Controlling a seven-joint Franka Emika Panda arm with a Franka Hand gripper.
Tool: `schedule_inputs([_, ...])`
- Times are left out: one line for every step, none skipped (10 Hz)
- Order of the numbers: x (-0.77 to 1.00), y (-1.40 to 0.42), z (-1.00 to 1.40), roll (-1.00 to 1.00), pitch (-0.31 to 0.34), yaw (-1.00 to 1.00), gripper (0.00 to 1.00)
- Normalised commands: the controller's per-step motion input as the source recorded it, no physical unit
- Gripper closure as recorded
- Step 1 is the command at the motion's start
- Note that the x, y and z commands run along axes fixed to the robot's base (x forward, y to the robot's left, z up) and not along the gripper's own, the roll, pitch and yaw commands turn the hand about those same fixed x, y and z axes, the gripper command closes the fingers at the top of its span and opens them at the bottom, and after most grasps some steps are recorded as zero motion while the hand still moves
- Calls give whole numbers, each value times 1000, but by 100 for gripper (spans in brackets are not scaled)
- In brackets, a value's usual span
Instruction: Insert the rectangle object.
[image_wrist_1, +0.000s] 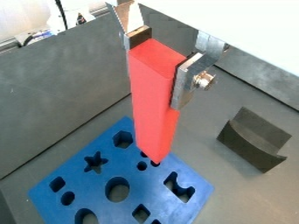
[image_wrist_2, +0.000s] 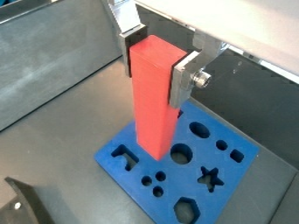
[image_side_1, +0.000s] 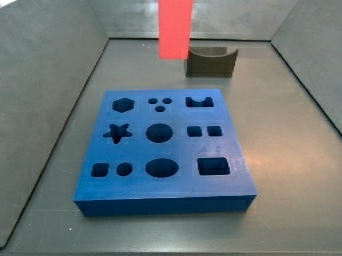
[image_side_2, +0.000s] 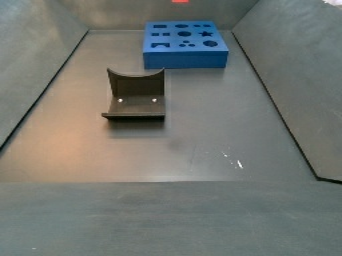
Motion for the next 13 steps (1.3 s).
schedule_inputs([757, -491, -560, -49, 0, -100, 100])
schedule_inputs([886, -471, -609, -44, 0, -40, 100])
schedule_inputs([911, -471, -617, -43, 0, -26, 100])
schedule_inputs([937, -460, -620, -43, 0, -17, 100])
schedule_inputs([983, -426, -586, -27, 9, -3, 100])
schedule_inputs([997, -391, -500, 0, 51, 0, 100])
schedule_inputs([994, -377, -409, 0, 100, 0, 100])
schedule_inputs([949, -380, -283, 61, 141, 0, 100])
schedule_inputs([574, -517, 0, 303, 271, 0, 100])
schedule_inputs([386, -403, 137, 487, 306, 0, 100])
schedule_inputs([360, -369, 49, 500, 316, 0, 100])
schedule_inputs([486, -434, -49, 406, 306, 0, 100])
schedule_inputs([354, -391, -263, 117, 141, 0, 100])
